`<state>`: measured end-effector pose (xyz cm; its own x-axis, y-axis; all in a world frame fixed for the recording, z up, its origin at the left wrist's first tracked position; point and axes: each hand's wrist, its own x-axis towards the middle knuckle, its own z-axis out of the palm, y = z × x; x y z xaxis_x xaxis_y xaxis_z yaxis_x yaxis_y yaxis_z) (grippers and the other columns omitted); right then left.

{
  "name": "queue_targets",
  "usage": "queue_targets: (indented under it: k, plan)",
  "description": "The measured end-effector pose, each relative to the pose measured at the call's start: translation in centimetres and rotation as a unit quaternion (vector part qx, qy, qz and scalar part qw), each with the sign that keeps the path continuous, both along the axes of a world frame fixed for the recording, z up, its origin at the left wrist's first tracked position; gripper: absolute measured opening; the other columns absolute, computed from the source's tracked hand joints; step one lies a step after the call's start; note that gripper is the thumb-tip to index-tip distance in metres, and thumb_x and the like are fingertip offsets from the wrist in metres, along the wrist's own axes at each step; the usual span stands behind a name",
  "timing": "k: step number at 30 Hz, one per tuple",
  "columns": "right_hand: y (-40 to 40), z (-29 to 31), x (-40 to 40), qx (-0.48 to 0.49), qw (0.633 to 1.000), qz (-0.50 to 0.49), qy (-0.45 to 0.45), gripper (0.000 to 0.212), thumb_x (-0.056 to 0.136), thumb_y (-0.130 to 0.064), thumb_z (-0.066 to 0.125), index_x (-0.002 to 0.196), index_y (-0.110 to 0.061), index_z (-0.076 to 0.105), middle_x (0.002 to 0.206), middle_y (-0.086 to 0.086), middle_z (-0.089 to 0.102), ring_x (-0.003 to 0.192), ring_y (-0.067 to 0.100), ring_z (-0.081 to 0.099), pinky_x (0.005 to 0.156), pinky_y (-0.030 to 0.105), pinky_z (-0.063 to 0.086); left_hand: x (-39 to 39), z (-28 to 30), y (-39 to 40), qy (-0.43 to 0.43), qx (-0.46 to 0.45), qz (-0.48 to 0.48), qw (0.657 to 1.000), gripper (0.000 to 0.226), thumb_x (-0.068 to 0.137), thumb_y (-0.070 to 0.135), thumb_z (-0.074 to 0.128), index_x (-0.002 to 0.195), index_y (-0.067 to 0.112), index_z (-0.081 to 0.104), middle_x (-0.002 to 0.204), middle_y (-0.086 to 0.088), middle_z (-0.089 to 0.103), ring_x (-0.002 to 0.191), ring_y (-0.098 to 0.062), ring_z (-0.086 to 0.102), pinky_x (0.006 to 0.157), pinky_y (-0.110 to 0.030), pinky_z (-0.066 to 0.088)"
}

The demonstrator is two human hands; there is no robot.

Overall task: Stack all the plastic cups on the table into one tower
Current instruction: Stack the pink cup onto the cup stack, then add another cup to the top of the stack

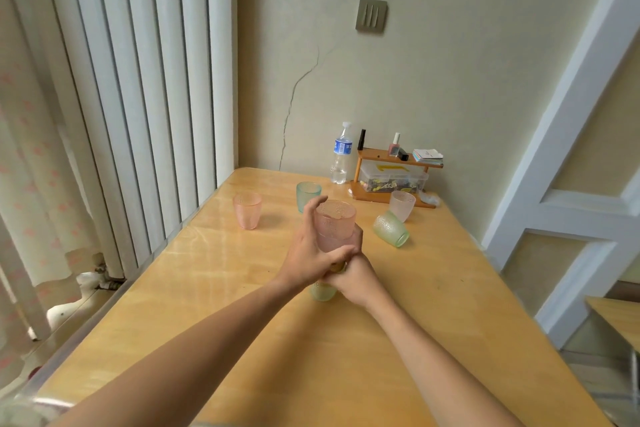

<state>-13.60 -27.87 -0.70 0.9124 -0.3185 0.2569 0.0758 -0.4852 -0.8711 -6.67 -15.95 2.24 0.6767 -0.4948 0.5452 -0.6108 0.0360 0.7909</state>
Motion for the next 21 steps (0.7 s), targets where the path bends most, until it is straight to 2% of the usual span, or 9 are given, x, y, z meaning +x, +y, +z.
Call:
queue_targets:
  k: [3, 5, 7, 10, 12, 14, 15, 17, 21]
  plan:
    - [-1.8, 1.1, -0.2, -0.004, 0.998, 0.061, 0.022, 0.082, 0.076, 0.000, 0.082, 0.140, -0.033, 0.041, 0.133, -0.013, 0.063, 0.122, -0.003, 0.061, 0.101, 0.019, 0.050, -0.1, 0.0, -0.9, -0.001, -0.011, 0.014, 1.000, 0.098, 0.072, 0.034, 0.090, 0.152, 0.030, 0.033, 0.139, 0.010, 0.056, 0.128, -0.005, 0.057, 0.109, -0.020, 0.044]
    - [-3.5, 1.3, -0.4, -0.004, 0.995, 0.089, 0.040, 0.090, 0.078, -0.008, 0.084, 0.148, -0.026, 0.031, 0.138, -0.015, 0.058, 0.126, 0.001, 0.058, 0.101, 0.022, 0.051, 0.0, 0.2, -1.6, -0.003, -0.012, 0.015, 1.000, 0.096, 0.073, 0.033, 0.088, 0.152, 0.028, 0.033, 0.132, 0.026, 0.053, 0.121, 0.013, 0.054, 0.101, -0.006, 0.040]
    - [-5.2, 0.8, -0.5, -0.008, 0.994, 0.094, 0.049, 0.085, 0.083, -0.030, 0.080, 0.151, -0.032, 0.029, 0.139, -0.010, 0.058, 0.127, 0.009, 0.059, 0.101, 0.028, 0.053, 0.8, 0.2, -2.1, -0.009, -0.007, 0.013, 1.000, 0.095, 0.076, 0.028, 0.090, 0.153, 0.027, 0.034, 0.130, 0.034, 0.049, 0.116, 0.019, 0.053, 0.096, -0.003, 0.041]
    - [-7.6, -0.3, -0.1, 0.011, 1.000, -0.014, 0.018, 0.065, 0.088, -0.059, 0.057, 0.145, -0.032, 0.044, 0.126, 0.004, 0.063, 0.114, 0.018, 0.066, 0.098, 0.035, 0.054, 2.2, 0.1, -2.5, 0.002, -0.024, 0.023, 0.999, 0.094, 0.077, 0.029, 0.091, 0.152, 0.028, 0.034, 0.134, 0.013, 0.059, 0.118, 0.001, 0.061, 0.099, -0.019, 0.050]
    - [-9.7, -0.8, 1.0, -0.049, 0.989, -0.134, -0.033, 0.049, 0.093, -0.049, 0.058, 0.134, -0.022, 0.056, 0.118, 0.005, 0.065, 0.110, 0.023, 0.067, 0.094, 0.033, 0.054, 2.9, -0.2, -2.7, 0.010, -0.037, 0.029, 0.999, 0.096, 0.076, 0.036, 0.090, 0.153, 0.032, 0.032, 0.141, 0.002, 0.058, 0.124, -0.013, 0.062, 0.106, -0.028, 0.050]
    - [-12.1, -1.4, 2.5, -0.161, 0.956, -0.241, -0.054, 0.036, 0.092, -0.024, 0.068, 0.126, -0.014, 0.061, 0.117, 0.007, 0.062, 0.109, 0.027, 0.063, 0.093, 0.040, 0.053, 3.2, -0.5, -2.7, 0.024, -0.048, 0.025, 0.998, 0.096, 0.075, 0.044, 0.086, 0.153, 0.035, 0.032, 0.139, 0.003, 0.060, 0.123, -0.012, 0.063, 0.104, -0.023, 0.049]
    - [-13.0, -1.4, 3.3, -0.197, 0.940, -0.277, -0.036, 0.037, 0.090, -0.019, 0.070, 0.126, -0.013, 0.062, 0.120, 0.009, 0.061, 0.111, 0.031, 0.060, 0.094, 0.042, 0.051, 3.2, -0.6, -2.7, 0.028, -0.053, 0.022, 0.998, 0.094, 0.074, 0.045, 0.085, 0.152, 0.035, 0.033, 0.135, 0.006, 0.061, 0.120, -0.008, 0.064, 0.101, -0.017, 0.049]
    - [-14.6, -1.1, 4.5, -0.231, 0.918, -0.321, 0.039, 0.045, 0.086, -0.022, 0.071, 0.129, -0.019, 0.062, 0.129, 0.011, 0.057, 0.118, 0.037, 0.053, 0.097, 0.043, 0.047, 3.5, -0.8, -2.6, 0.026, -0.051, 0.019, 0.998, 0.087, 0.075, 0.044, 0.084, 0.147, 0.035, 0.035, 0.127, 0.007, 0.062, 0.113, -0.007, 0.065, 0.094, -0.014, 0.050]
    - [-16.1, -1.2, 6.0, -0.267, 0.892, -0.325, 0.162, 0.060, 0.086, -0.035, 0.075, 0.141, -0.034, 0.052, 0.140, 0.008, 0.051, 0.129, 0.035, 0.042, 0.101, 0.044, 0.045, 4.2, -0.8, -2.6, 0.039, -0.042, 0.012, 0.998, 0.079, 0.078, 0.035, 0.086, 0.139, 0.036, 0.035, 0.123, -0.004, 0.064, 0.107, -0.021, 0.069, 0.096, -0.030, 0.056]
